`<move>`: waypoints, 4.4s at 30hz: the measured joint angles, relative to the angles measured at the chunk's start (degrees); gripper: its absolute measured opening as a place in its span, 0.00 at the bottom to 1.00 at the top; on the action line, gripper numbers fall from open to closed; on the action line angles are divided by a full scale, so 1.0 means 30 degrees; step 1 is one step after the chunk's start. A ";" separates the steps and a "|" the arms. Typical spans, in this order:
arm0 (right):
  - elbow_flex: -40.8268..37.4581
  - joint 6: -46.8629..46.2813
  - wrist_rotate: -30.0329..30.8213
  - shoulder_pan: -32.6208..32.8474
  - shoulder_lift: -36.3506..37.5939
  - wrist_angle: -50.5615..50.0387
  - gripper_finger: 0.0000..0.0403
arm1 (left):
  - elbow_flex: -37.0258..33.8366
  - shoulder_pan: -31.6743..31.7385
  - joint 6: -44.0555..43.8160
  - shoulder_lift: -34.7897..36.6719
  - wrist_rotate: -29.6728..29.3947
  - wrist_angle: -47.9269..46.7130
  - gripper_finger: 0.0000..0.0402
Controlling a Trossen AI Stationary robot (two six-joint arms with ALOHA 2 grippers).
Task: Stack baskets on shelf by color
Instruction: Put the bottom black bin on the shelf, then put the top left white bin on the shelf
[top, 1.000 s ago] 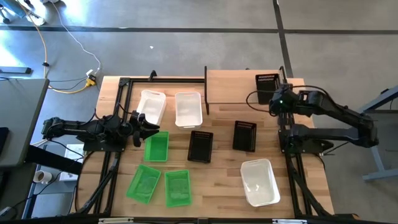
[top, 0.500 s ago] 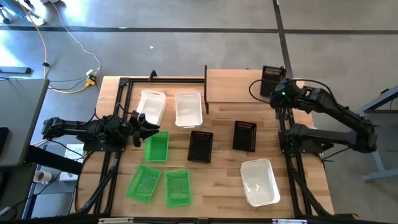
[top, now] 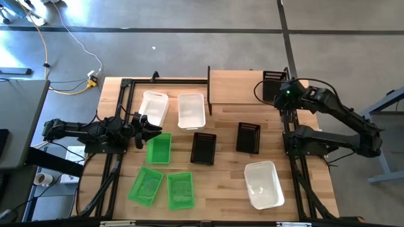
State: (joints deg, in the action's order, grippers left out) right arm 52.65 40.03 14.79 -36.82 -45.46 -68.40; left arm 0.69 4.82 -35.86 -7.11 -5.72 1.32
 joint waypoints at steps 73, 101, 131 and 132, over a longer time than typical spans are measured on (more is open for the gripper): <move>0.2214 -1.2683 -0.0999 0.2422 -0.0179 0.0427 0.19 | 0.0007 0.0007 -0.2243 0.0000 -0.2023 0.1144 0.33; 0.2221 -2.3707 0.2192 1.2232 -0.0874 1.2208 0.19 | 0.6005 0.0007 0.8819 -0.0233 -0.2467 -0.1844 0.39; 0.2221 -2.3227 0.0858 1.2955 -0.3800 1.2583 0.19 | 1.5977 0.0007 1.0528 -1.0499 -0.1679 -2.0151 0.39; 0.2225 -2.3211 0.0733 1.2955 -0.3800 1.2592 0.19 | 1.5977 0.0007 1.0528 -1.0787 -0.1713 -2.0464 0.39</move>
State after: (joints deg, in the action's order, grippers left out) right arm 59.32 -29.60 16.99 2.04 -56.86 -30.62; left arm 48.62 4.84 -4.27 -39.48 -10.86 -60.07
